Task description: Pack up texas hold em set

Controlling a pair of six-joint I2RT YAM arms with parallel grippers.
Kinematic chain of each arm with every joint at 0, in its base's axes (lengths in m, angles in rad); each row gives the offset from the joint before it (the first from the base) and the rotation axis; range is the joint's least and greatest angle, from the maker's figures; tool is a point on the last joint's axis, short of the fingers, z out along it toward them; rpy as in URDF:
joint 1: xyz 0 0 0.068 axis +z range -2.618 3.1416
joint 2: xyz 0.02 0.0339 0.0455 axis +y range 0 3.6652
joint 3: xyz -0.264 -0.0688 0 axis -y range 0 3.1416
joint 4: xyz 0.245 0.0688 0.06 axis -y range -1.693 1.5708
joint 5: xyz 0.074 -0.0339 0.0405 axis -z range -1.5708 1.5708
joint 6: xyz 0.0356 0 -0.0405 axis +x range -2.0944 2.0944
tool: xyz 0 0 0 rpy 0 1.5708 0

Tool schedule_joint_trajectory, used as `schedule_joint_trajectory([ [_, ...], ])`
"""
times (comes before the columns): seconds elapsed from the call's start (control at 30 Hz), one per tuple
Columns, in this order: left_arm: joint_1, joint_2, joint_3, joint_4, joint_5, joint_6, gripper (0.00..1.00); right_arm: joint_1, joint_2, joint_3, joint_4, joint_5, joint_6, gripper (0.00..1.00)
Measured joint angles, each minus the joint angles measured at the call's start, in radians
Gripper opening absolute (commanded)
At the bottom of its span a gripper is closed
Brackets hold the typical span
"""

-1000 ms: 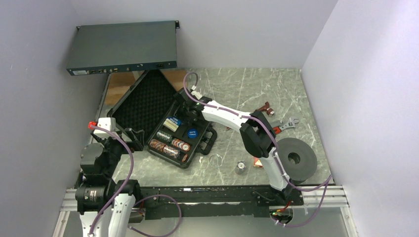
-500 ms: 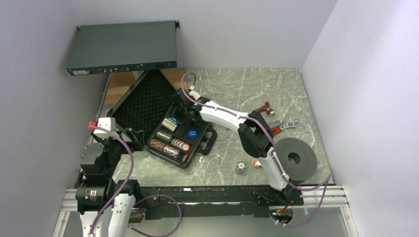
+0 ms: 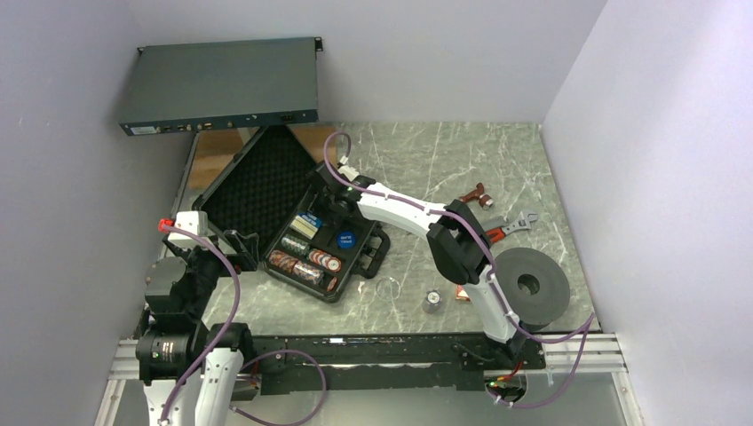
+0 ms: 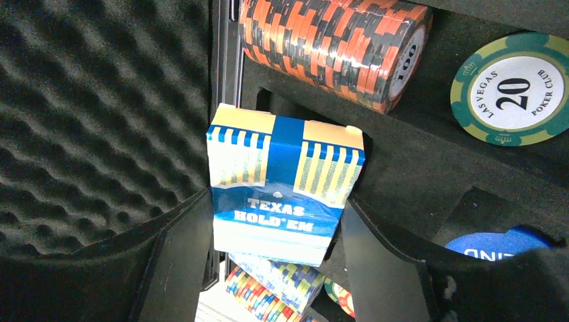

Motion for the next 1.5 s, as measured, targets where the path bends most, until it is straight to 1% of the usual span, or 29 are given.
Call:
schedule_joint_trajectory([
  [0.1,0.001,0.000,0.000,0.000,0.000,0.000,0.99,0.000,0.000,0.000,-0.006,0.007,0.000,0.00],
  [0.13,0.001,0.000,0.000,0.000,-0.001,0.000,0.99,0.001,0.000,0.000,-0.009,0.009,0.000,0.05],
  [0.17,0.001,0.000,0.000,0.000,-0.001,0.000,0.99,0.002,-0.001,0.000,-0.011,0.013,0.000,0.13],
  [0.23,0.001,0.000,0.000,0.000,-0.002,0.000,0.99,0.004,-0.001,0.000,-0.015,0.017,-0.002,0.45],
  [0.3,0.001,0.000,0.000,0.000,-0.005,0.000,0.99,0.004,-0.001,0.000,-0.016,0.017,-0.007,0.60],
  [0.37,0.001,0.000,0.000,0.000,-0.008,0.000,0.99,0.004,-0.002,0.000,-0.016,0.016,-0.013,0.71],
  [0.47,0.001,0.000,0.000,0.000,-0.008,0.000,0.99,0.005,-0.014,-0.015,-0.006,0.016,-0.027,0.82],
  [0.53,0.001,0.001,0.000,0.000,-0.008,0.000,0.99,0.006,-0.038,-0.036,-0.002,0.013,-0.044,0.91],
  [0.57,0.001,0.001,0.000,0.000,-0.008,0.000,0.99,0.008,-0.052,-0.047,-0.018,0.014,-0.054,0.93],
  [0.63,0.001,0.003,0.000,0.000,-0.009,0.000,0.99,0.011,-0.079,-0.069,-0.055,0.015,-0.075,0.94],
  [0.7,0.001,0.005,0.000,0.000,-0.010,0.000,0.99,0.013,-0.093,-0.083,-0.080,0.016,-0.095,0.94],
  [0.83,0.001,0.015,0.000,0.000,-0.016,0.000,0.99,0.020,-0.115,-0.121,-0.092,0.016,-0.143,0.89],
  [0.9,0.001,0.019,0.000,0.000,-0.019,0.000,0.99,0.026,-0.135,-0.146,-0.088,0.020,-0.180,0.85],
  [0.97,0.001,0.023,0.000,0.000,-0.023,0.000,0.99,0.037,-0.165,-0.174,-0.073,0.026,-0.229,0.79],
  [1.03,0.001,0.030,0.000,0.000,-0.026,-0.001,0.99,0.052,-0.202,-0.203,-0.039,0.028,-0.275,0.60],
  [1.1,0.001,0.039,0.000,-0.001,-0.026,0.000,0.99,0.065,-0.243,-0.230,0.009,0.024,-0.322,0.43],
  [1.3,0.001,0.059,0.000,-0.001,-0.031,-0.001,0.99,0.079,-0.278,-0.230,0.125,0.006,-0.385,0.10],
  [1.37,0.001,0.062,0.000,-0.001,-0.034,-0.001,0.99,0.076,-0.261,-0.209,0.137,0.000,-0.387,0.01],
  [1.5,0.001,0.063,0.000,-0.002,-0.034,-0.001,0.99,0.071,-0.201,-0.147,0.164,-0.008,-0.377,0.00],
])
